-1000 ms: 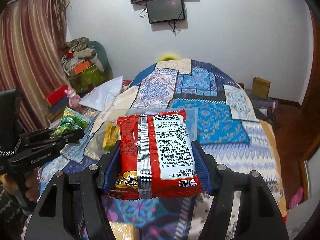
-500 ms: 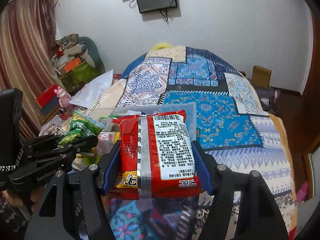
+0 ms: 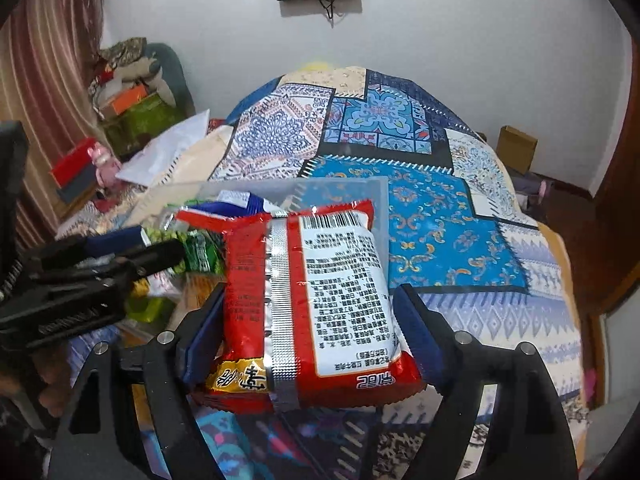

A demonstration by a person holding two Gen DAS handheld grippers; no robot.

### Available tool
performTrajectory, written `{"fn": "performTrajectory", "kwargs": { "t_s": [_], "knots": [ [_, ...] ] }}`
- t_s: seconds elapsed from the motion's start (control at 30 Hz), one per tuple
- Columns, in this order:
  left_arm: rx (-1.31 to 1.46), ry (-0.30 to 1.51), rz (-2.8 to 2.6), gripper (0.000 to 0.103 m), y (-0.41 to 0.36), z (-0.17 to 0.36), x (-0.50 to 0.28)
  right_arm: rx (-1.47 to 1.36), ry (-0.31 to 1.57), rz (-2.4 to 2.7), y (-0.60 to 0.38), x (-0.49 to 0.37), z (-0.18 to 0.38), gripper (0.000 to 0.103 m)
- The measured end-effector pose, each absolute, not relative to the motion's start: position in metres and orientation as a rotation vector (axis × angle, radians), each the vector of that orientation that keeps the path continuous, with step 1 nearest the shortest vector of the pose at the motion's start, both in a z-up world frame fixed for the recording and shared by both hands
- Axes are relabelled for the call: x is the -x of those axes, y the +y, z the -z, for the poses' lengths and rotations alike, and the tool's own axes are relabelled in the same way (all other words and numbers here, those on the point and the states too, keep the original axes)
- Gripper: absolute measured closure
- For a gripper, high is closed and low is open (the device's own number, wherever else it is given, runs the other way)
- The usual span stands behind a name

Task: Organize snacks
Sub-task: 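Drop the red pack into the box with right gripper while left drops the pea bag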

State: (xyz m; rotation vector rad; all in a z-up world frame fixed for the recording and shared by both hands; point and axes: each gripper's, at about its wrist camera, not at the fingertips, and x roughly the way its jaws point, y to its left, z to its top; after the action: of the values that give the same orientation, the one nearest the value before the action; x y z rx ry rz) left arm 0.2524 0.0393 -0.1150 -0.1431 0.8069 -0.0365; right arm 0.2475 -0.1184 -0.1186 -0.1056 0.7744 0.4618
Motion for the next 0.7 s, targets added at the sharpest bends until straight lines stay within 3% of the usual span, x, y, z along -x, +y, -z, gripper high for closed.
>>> {"fn": "performTrajectory", "kwargs": {
  "t_s": [0.2,0.7],
  "knots": [
    [0.124,0.787,0.031,0.031,0.041,0.100,-0.221,0.116,0.773,-0.465,-0.127,-0.234,0.110,0.021],
    [0.097,0.814,0.018,0.031,0.045,0.102,-0.116,0.091,0.804,-0.555,-0.142,-0.154,0.105,0.021]
  ]
}}
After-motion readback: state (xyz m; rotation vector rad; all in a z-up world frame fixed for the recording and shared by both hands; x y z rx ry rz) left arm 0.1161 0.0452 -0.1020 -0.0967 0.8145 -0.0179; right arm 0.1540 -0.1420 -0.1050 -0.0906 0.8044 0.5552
